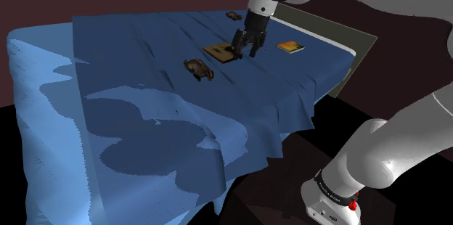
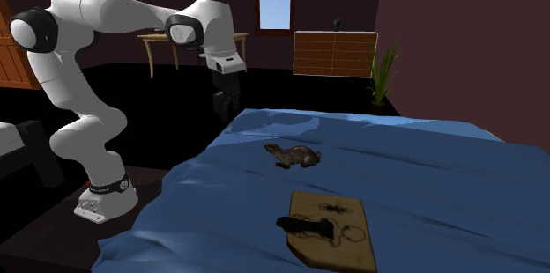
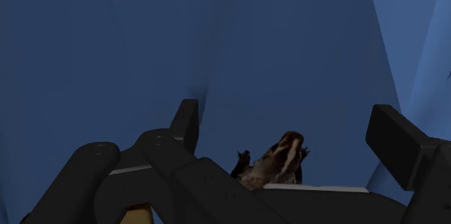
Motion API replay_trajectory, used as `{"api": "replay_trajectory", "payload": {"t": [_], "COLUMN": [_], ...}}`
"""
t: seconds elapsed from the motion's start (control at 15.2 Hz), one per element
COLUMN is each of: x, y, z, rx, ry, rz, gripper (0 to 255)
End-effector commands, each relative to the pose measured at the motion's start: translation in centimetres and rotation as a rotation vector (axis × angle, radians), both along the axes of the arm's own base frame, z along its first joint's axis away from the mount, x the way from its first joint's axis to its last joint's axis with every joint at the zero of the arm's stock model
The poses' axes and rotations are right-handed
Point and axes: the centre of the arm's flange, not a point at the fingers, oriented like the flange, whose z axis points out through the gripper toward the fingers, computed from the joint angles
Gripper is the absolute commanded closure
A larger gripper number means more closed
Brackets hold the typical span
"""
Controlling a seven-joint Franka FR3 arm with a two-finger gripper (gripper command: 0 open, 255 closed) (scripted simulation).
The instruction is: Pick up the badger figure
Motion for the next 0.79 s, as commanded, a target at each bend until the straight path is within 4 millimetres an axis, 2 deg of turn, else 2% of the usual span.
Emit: {"api": "replay_trajectory", "payload": {"t": [0.0, 0.66, 0.73], "x": [2.6, 14.5, 15.2], "y": [0.3, 3.0, 3.1], "z": [-1.4, -9.1, -9.7], "rx": [0.006, 0.035, 0.037], "ry": [0.021, 0.127, 0.133], "rz": [-0.005, -0.028, -0.03], "gripper": [0, 0, 0]}}
